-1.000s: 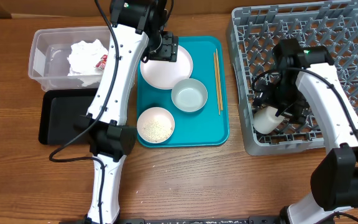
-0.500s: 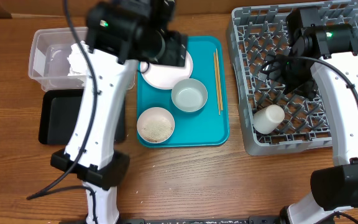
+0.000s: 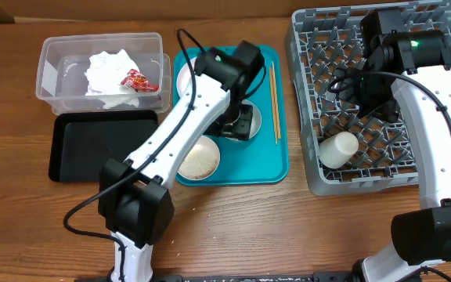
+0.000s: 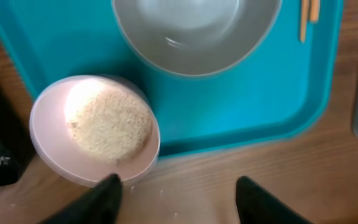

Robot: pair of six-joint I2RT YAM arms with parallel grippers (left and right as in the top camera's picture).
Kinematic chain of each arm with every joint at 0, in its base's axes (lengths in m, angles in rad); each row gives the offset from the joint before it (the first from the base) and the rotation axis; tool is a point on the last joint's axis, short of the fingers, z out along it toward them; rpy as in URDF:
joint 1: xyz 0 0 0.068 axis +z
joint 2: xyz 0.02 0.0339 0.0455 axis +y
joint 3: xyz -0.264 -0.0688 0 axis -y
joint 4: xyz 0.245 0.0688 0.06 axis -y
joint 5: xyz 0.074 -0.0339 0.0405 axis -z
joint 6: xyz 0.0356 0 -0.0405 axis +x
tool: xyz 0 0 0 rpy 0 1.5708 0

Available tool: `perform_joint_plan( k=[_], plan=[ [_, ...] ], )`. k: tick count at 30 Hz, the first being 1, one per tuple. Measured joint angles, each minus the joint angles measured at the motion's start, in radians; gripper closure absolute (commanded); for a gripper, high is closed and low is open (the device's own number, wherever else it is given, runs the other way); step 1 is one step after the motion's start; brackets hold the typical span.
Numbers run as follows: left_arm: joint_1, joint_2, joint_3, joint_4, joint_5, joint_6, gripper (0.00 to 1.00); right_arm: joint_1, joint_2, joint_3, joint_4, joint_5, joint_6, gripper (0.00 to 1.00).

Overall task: Sort waste into correct bins and load items into the dishwasher
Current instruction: 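Grasp the pink rice bowl with the left gripper and lift it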

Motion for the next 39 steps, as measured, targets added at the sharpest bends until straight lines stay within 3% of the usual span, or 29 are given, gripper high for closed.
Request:
perform_joint_plan(
  k=[6, 17, 19, 22, 31, 39],
  plan=[
    [0.0, 0.002, -0.181, 0.136, -0.009, 0.002, 0.46, 0.0, 0.0, 0.0, 0.0, 0.0, 0.0, 0.02],
    [0.0, 0.002, -0.361, 0.261, -0.012, 0.002, 0.68, 0.0, 0.0, 0.0, -0.002, 0.0, 0.0, 0.02],
    [0.0, 0.002, -0.386, 0.274, -0.012, 0.001, 0.73, 0.0, 0.0, 0.0, -0.001, 0.0, 0.0, 0.02],
    [0.0, 0.002, -0.399, 0.278, -0.012, -0.002, 0.96, 0.0, 0.0, 0.0, 0.0, 0.0, 0.0, 0.02],
    [0.0, 0.002, -0.381, 0.23, -0.024, 0.002, 0.96, 0.0, 0.0, 0.0, 0.0, 0.001, -0.005, 0.02],
    [0.038, -0.002, -0.1, -0.007, -0.011, 0.027, 0.96, 0.0, 0.0, 0.0, 0.0, 0.0, -0.022, 0.02]
  ],
)
